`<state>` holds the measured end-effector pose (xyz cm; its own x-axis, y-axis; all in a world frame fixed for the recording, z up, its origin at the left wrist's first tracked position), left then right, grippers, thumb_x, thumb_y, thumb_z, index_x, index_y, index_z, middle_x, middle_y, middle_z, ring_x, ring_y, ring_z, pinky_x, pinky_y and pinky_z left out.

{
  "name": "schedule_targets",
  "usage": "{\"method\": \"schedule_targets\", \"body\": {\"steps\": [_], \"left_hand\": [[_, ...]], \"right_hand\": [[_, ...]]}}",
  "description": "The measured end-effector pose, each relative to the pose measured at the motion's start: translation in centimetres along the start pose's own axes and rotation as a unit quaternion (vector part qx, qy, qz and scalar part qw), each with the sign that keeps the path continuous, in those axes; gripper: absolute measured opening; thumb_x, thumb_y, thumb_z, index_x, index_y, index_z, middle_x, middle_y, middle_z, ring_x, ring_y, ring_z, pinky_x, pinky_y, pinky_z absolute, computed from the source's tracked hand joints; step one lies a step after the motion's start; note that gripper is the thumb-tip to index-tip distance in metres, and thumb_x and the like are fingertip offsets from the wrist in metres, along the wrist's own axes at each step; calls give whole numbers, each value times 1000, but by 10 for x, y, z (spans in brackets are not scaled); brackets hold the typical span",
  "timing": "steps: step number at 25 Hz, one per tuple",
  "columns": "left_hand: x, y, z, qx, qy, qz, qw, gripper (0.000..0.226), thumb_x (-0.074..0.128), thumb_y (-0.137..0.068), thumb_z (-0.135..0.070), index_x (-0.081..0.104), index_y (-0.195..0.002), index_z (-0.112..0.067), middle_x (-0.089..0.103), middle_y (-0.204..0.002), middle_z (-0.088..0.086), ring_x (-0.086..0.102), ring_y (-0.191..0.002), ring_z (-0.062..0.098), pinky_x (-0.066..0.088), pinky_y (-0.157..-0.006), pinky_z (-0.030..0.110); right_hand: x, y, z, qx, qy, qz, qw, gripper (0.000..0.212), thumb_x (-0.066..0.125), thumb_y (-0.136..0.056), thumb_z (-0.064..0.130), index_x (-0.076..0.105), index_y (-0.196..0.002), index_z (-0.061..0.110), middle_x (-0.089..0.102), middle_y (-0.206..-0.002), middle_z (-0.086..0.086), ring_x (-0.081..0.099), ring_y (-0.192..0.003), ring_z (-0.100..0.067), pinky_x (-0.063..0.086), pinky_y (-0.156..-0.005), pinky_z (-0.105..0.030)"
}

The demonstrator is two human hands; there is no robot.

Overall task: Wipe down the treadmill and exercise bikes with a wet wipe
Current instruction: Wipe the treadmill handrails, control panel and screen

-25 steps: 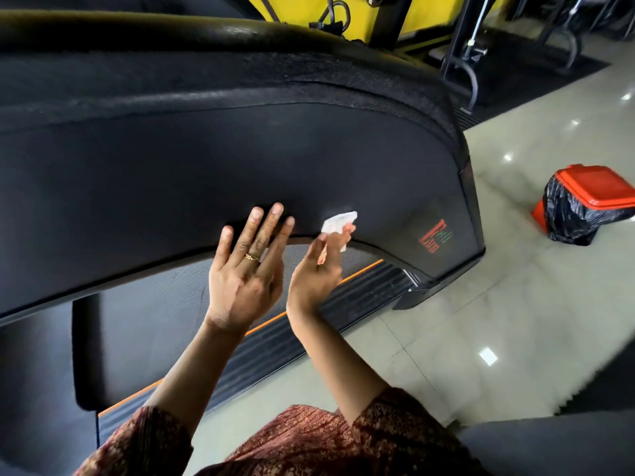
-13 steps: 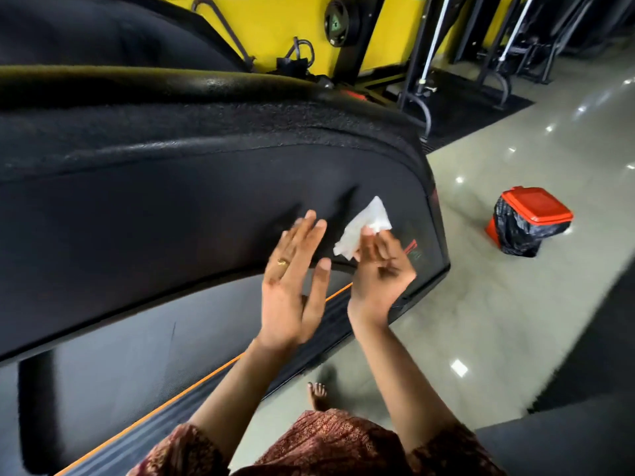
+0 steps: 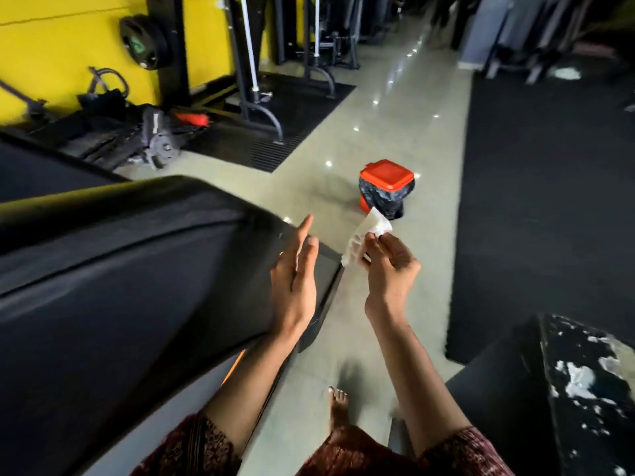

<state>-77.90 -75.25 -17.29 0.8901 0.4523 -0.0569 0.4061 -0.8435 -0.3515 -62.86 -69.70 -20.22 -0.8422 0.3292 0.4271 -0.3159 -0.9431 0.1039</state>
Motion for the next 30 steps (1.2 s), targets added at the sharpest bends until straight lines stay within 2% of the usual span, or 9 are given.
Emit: {"method": "schedule_targets", "body": {"steps": [3,6,12,16,20,22,24,26,30], "left_hand": [[56,-58,20,-17,48,26,998,42,43,-90,-37,49,-129,-25,52,-134,-7,46,-125,1,34,-104,17],[117,-119,34,-32,85,38,995,42,46,-88,-40,49,-127,-27,52,-133,-7,47,-127,7,35,-106,22],[215,-227,44,-50,122,35,991,49,42,-87,-37,50,-132,-19,53,-135,-2,47,-125,5,37,-102,15],[246,-281,69,-57,123,34,990,45,42,-93,-33,51,-132,-14,53,-135,-1,48,-123,3,37,-98,10],[269,-355,117,-82,134,4,988,34,39,-101,-21,52,-132,-15,52,-136,3,48,-126,11,37,-97,10],[282,-404,142,-90,145,-19,985,33,37,-102,-18,52,-132,-13,52,-135,3,48,-126,13,37,-100,15],[298,-454,163,-91,159,-31,983,34,36,-102,-17,51,-132,-11,52,-135,4,48,-126,15,36,-104,23],[310,-505,175,-107,164,-42,980,35,36,-102,-17,51,-132,-10,52,-136,5,47,-127,15,35,-106,26],[328,-606,204,-108,149,-48,982,45,40,-93,-35,52,-132,-16,53,-136,3,48,-126,12,35,-106,27]], "right_hand": [[5,-70,14,-15,13,-7,1000,3,60,-88,-2,59,-87,0,50,-67,-4,45,-65,-13,49,-63,-29],[17,-148,32,-20,27,6,999,4,60,-89,-1,59,-85,0,49,-68,-6,46,-71,-19,53,-62,-27],[35,-283,63,-13,50,2,999,7,61,-87,0,61,-82,5,56,-66,-1,52,-62,-15,52,-64,-29],[52,-344,61,-12,75,10,997,8,62,-86,0,61,-80,4,55,-65,-1,48,-58,-14,50,-60,-26],[90,-416,40,-5,109,32,993,7,62,-86,0,62,-80,4,58,-68,-4,55,-61,-15,50,-55,-22],[115,-462,27,-6,135,46,990,8,63,-86,1,61,-78,3,58,-67,-3,57,-61,-14,48,-55,-20],[144,-512,17,-21,162,60,985,15,63,-86,4,59,-72,-1,56,-67,-7,55,-65,-18,48,-62,-27],[176,-557,11,-27,198,75,977,19,63,-86,4,58,-72,-8,55,-68,-12,54,-67,-21,46,-67,-34],[245,-637,-3,-12,215,119,969,17,61,-85,-1,64,-68,2,65,-73,-13,62,-69,-22,51,-63,-27]]}}
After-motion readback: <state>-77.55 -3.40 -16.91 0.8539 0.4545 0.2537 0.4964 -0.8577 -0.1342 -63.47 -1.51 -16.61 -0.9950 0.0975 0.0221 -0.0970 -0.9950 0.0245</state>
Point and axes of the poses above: each hand's wrist, its own y-axis away from the middle knuckle, its own x-axis out of the palm, z = x × y, the point moved 7 cm from there along -y, towards the middle knuckle
